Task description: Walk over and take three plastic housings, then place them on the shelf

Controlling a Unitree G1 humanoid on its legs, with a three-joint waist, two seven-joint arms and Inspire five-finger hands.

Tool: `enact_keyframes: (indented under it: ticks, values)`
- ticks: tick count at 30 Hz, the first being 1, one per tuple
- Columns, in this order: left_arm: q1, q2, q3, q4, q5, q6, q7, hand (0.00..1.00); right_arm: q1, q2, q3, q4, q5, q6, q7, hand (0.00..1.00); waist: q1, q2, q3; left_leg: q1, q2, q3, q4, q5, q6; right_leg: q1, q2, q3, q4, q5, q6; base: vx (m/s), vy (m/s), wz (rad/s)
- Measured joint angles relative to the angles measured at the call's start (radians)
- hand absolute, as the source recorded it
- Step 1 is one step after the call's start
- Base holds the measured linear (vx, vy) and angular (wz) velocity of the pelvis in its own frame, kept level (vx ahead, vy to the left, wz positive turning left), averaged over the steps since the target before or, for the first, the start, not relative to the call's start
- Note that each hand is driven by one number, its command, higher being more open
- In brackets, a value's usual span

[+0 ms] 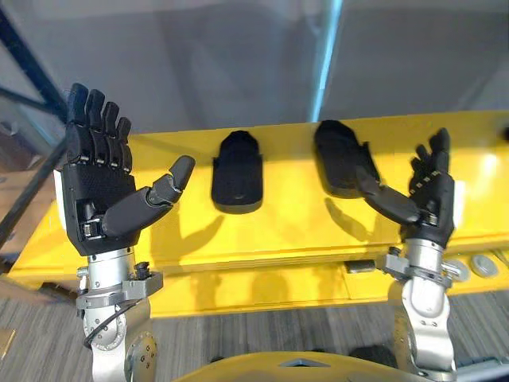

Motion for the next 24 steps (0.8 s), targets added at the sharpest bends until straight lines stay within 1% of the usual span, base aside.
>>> enact_keyframes:
  ticks: [2, 3, 4, 5, 6, 7, 8, 9, 10, 11, 12, 13, 14, 15, 16, 17, 19, 21, 22, 24]
  values:
    - [-0.020, 0.001, -0.055, 0.017, -0.015, 0.000, 0.001, 1.00, 0.039, 0.008, -0.057, -0.011, 0.001, 0.000, -0.003, 1.00, -0.031, -0.005, 0.007, 0.030, 0.014, 0.065, 0.004, -0.019, -0.009, -0.008, 0.022, 0.052, -0.001, 0.004, -0.002, -0.01, -0.011, -0.99]
    - [-0.042, 0.001, -0.089, 0.031, -0.011, 0.000, 0.012, 1.00, 0.068, 0.020, -0.092, -0.031, 0.003, -0.001, -0.003, 1.00, -0.048, -0.006, 0.009, 0.034, 0.026, 0.107, 0.021, -0.037, -0.016, -0.020, 0.036, 0.089, -0.003, 0.009, -0.004, -0.01, -0.018, -0.87]
    - [-0.057, 0.002, -0.108, 0.042, -0.008, 0.000, 0.019, 1.00, 0.082, 0.028, -0.108, -0.047, 0.004, -0.001, -0.003, 1.00, -0.058, -0.005, 0.013, 0.034, 0.031, 0.122, 0.033, -0.045, -0.018, -0.023, 0.042, 0.101, -0.007, 0.014, -0.005, 0.00, -0.023, -0.87]
    - [-0.082, 0.002, -0.138, 0.062, 0.025, 0.002, 0.041, 1.00, 0.109, 0.043, -0.134, -0.081, 0.015, -0.006, -0.003, 1.00, -0.084, -0.002, 0.015, 0.035, 0.041, 0.153, 0.052, -0.060, -0.025, -0.027, 0.052, 0.126, -0.020, 0.025, -0.005, 0.02, -0.023, -0.69]
    - [-0.106, 0.003, -0.167, 0.079, 0.049, 0.005, 0.061, 1.00, 0.129, 0.054, -0.152, -0.106, 0.054, -0.030, -0.002, 1.00, -0.110, 0.004, 0.019, 0.035, 0.052, 0.173, 0.070, -0.072, -0.028, -0.032, 0.062, 0.142, -0.022, 0.028, -0.006, 0.03, -0.021, -0.61]
    - [-0.122, 0.001, -0.181, 0.090, 0.062, 0.012, 0.067, 1.00, 0.141, 0.060, -0.160, -0.116, 0.073, -0.044, -0.002, 1.00, -0.120, 0.008, 0.021, 0.035, 0.057, 0.179, 0.079, -0.078, -0.032, -0.033, 0.066, 0.147, -0.022, 0.029, -0.006, 0.05, -0.015, -0.41]
    - [-0.143, 0.001, -0.204, 0.098, 0.079, 0.026, 0.082, 1.00, 0.152, 0.075, -0.167, -0.129, 0.105, -0.071, -0.001, 1.00, -0.137, 0.017, 0.023, 0.038, 0.067, 0.186, 0.096, -0.084, -0.034, -0.032, 0.071, 0.154, -0.019, 0.030, -0.008, 0.07, -0.022, -0.25]
    - [-0.159, -0.003, -0.218, 0.101, 0.096, 0.031, 0.092, 1.00, 0.151, 0.089, -0.165, -0.136, 0.125, -0.095, 0.003, 1.00, -0.142, 0.026, 0.030, 0.043, 0.070, 0.186, 0.104, -0.089, -0.031, -0.032, 0.084, 0.165, -0.015, 0.030, -0.009, 0.06, -0.018, -0.22]
    - [-0.165, -0.006, -0.222, 0.101, 0.100, 0.032, 0.096, 1.00, 0.150, 0.094, -0.159, -0.143, 0.130, -0.103, 0.005, 1.00, -0.142, 0.030, 0.035, 0.043, 0.070, 0.180, 0.112, -0.093, -0.028, -0.032, 0.086, 0.176, -0.014, 0.030, -0.009, 0.05, -0.010, -0.20]
    - [-0.169, -0.012, -0.222, 0.099, 0.104, 0.035, 0.102, 1.00, 0.143, 0.095, -0.144, -0.151, 0.129, -0.109, 0.007, 1.00, -0.138, 0.038, 0.047, 0.042, 0.067, 0.161, 0.130, -0.106, -0.013, -0.032, 0.088, 0.186, -0.009, 0.030, -0.010, 0.01, 0.018, -0.49]
    - [-0.159, -0.016, -0.218, 0.088, 0.131, 0.046, 0.133, 1.00, 0.114, 0.090, -0.095, -0.152, 0.120, -0.112, 0.014, 1.00, -0.109, 0.044, 0.075, 0.032, 0.062, 0.074, 0.191, -0.168, 0.031, -0.039, 0.098, 0.233, 0.007, 0.024, -0.018, -0.02, 0.052, -0.70]
    - [-0.149, -0.017, -0.215, 0.081, 0.147, 0.051, 0.152, 1.00, 0.098, 0.087, -0.069, -0.151, 0.117, -0.112, 0.017, 1.00, -0.091, 0.053, 0.079, 0.023, 0.056, 0.020, 0.220, -0.208, 0.053, -0.048, 0.104, 0.254, 0.013, 0.019, -0.026, -0.05, 0.069, -1.09]
    - [-0.123, -0.017, -0.204, 0.066, 0.164, 0.062, 0.182, 1.00, 0.062, 0.077, -0.007, -0.145, 0.084, -0.110, 0.020, 1.00, -0.059, 0.074, 0.090, 0.007, 0.043, -0.079, 0.267, -0.261, 0.070, -0.061, 0.117, 0.293, 0.025, 0.018, -0.025, -0.10, 0.131, -1.02]
    - [-0.091, -0.017, -0.191, 0.049, 0.165, 0.066, 0.194, 1.00, 0.033, 0.059, 0.059, -0.139, 0.065, -0.105, 0.021, 1.00, -0.040, 0.087, 0.095, -0.005, 0.028, -0.144, 0.296, -0.296, 0.071, -0.079, 0.121, 0.315, 0.041, 0.017, -0.020, -0.09, 0.128, -0.81]
    - [-0.075, -0.017, -0.183, 0.038, 0.166, 0.066, 0.195, 1.00, 0.021, 0.053, 0.083, -0.133, 0.048, -0.103, 0.020, 1.00, -0.038, 0.089, 0.095, -0.020, 0.021, -0.157, 0.310, -0.309, 0.067, -0.090, 0.119, 0.319, 0.050, 0.015, -0.016, -0.09, 0.138, -0.29]
    - [-0.066, -0.016, -0.173, 0.028, 0.165, 0.066, 0.194, 1.00, 0.015, 0.048, 0.114, -0.127, 0.043, -0.100, 0.019, 1.00, -0.031, 0.080, 0.100, -0.036, 0.007, -0.165, 0.326, -0.313, 0.066, -0.100, 0.107, 0.323, 0.062, 0.013, -0.009, -0.07, 0.117, 0.06]
    - [-0.066, -0.018, -0.135, 0.010, 0.164, 0.060, 0.185, 1.00, 0.019, 0.049, 0.155, -0.117, 0.047, -0.065, -0.007, 1.00, 0.002, 0.047, 0.117, -0.059, -0.026, -0.180, 0.344, -0.313, 0.066, -0.115, 0.076, 0.323, 0.081, 0.015, 0.003, -0.10, 0.132, 0.18]
    - [-0.065, -0.017, -0.109, -0.005, 0.164, 0.046, 0.185, 1.00, 0.034, 0.057, 0.160, -0.117, 0.047, -0.051, -0.020, 1.00, 0.014, 0.019, 0.134, -0.082, -0.045, -0.202, 0.365, -0.313, 0.066, -0.124, 0.055, 0.310, 0.098, 0.009, 0.011, -0.07, 0.089, 0.31]
    - [-0.066, -0.017, -0.091, -0.006, 0.164, 0.040, 0.185, 1.00, 0.044, 0.069, 0.160, -0.117, 0.047, -0.047, -0.026, 1.00, 0.014, 0.010, 0.137, -0.093, -0.054, -0.212, 0.382, -0.312, 0.062, -0.131, 0.047, 0.306, 0.110, 0.009, 0.011, -0.03, 0.070, 0.27]
    - [-0.064, -0.016, -0.082, -0.006, 0.161, 0.040, 0.181, 1.00, 0.067, 0.091, 0.159, -0.117, 0.047, -0.047, -0.027, 1.00, 0.012, 0.008, 0.138, -0.090, -0.062, -0.210, 0.392, -0.315, 0.063, -0.136, 0.041, 0.310, 0.127, 0.014, 0.017, -0.01, 0.074, 0.01]
